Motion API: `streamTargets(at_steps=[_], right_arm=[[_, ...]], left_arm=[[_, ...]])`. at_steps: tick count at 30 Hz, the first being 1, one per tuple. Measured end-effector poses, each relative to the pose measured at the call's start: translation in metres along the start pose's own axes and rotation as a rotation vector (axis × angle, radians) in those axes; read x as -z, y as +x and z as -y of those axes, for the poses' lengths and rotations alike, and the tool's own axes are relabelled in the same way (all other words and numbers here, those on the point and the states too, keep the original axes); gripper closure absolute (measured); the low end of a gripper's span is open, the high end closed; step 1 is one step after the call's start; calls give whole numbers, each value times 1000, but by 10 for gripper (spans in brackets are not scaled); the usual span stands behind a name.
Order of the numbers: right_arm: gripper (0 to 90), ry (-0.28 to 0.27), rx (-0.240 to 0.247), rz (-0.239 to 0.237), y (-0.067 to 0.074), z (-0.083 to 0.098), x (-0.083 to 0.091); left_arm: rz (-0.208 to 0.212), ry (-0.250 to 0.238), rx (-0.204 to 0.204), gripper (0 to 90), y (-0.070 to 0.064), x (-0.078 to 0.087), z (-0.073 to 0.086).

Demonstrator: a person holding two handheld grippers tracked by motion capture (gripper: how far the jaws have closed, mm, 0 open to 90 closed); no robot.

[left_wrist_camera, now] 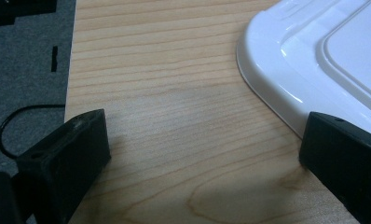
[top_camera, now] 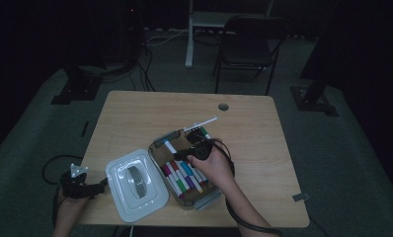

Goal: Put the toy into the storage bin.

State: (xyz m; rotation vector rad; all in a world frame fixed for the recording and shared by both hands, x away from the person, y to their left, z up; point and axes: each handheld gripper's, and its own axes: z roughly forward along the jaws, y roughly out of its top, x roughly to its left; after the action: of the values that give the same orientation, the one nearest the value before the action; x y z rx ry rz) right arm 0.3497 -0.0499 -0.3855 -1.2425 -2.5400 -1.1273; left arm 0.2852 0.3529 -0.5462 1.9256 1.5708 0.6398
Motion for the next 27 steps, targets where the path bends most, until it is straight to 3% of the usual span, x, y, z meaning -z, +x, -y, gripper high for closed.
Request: streamTargets(at_steps=[8,18,27], right_arm=[[769,87,-21,-2,-1,4,-33],[769,157,-20,-9,4,5,-59],[769,243,-6,45,4,8,-86]], left_arm=[[-1,-1,0,22,0,0,0],[-1,0,0,22,0,0,0],[0,-1,2,22,0,0,0]])
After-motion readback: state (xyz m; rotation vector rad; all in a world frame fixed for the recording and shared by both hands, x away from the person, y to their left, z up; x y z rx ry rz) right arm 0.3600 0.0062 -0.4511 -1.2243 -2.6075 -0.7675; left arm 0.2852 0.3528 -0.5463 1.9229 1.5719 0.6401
